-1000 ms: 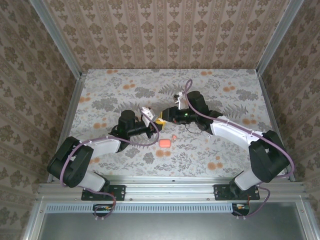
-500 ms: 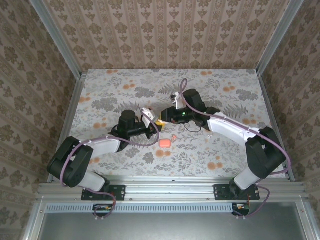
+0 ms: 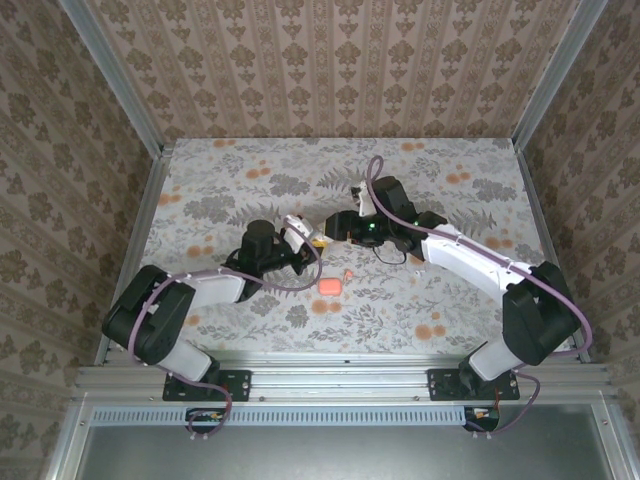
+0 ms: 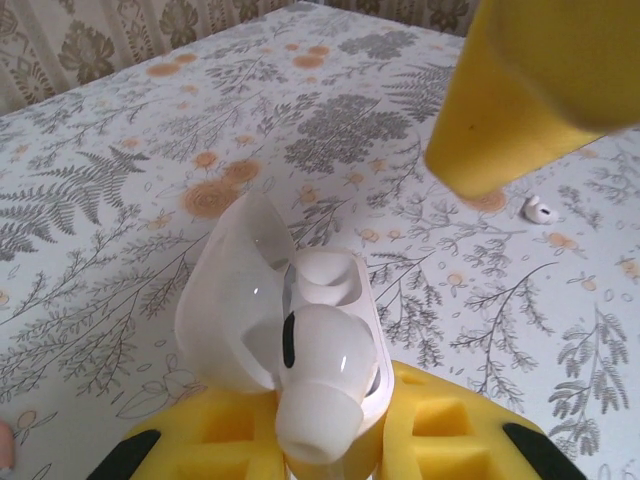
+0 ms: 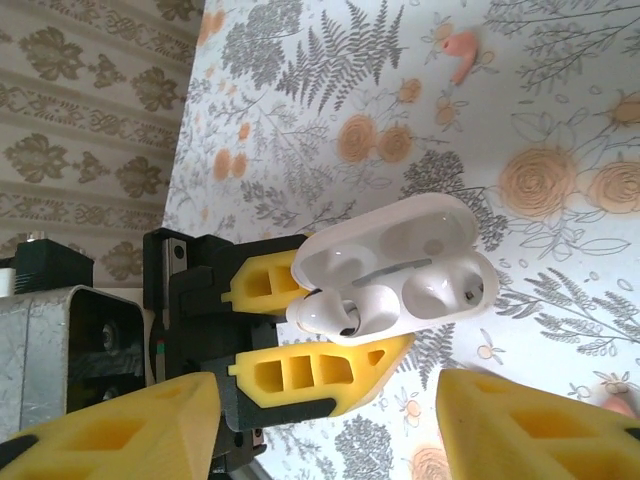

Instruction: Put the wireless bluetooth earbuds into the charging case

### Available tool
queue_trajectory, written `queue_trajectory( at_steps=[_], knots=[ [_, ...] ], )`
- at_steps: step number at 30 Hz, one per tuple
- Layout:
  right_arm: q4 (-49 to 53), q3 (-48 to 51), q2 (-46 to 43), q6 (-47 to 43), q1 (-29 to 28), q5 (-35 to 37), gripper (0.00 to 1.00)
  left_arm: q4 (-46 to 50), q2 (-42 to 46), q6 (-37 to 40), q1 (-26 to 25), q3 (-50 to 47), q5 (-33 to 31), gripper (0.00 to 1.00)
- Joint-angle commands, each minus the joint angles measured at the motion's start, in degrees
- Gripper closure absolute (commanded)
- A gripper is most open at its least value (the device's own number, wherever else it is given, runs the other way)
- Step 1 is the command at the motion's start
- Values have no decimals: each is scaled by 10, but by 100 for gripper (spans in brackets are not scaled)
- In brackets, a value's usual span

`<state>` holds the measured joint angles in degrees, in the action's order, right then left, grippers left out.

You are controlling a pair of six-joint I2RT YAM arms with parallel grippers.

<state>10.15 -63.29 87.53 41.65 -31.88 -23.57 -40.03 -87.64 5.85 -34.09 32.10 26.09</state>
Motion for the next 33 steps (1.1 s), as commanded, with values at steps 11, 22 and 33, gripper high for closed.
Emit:
queue_trajectory(
  at_steps=[11,22,33],
  knots=[
    [-27,-33,74,86,-3,2,50,-34,-38,11,-3,25,-15,92],
    [-55,-45,98,97,-6,-26,59,-32,-29,10,-3,19,-6,92],
    [21,-65,112,82,-20,16,41,-31,-18,11,-3,15,-7,92]
  ],
)
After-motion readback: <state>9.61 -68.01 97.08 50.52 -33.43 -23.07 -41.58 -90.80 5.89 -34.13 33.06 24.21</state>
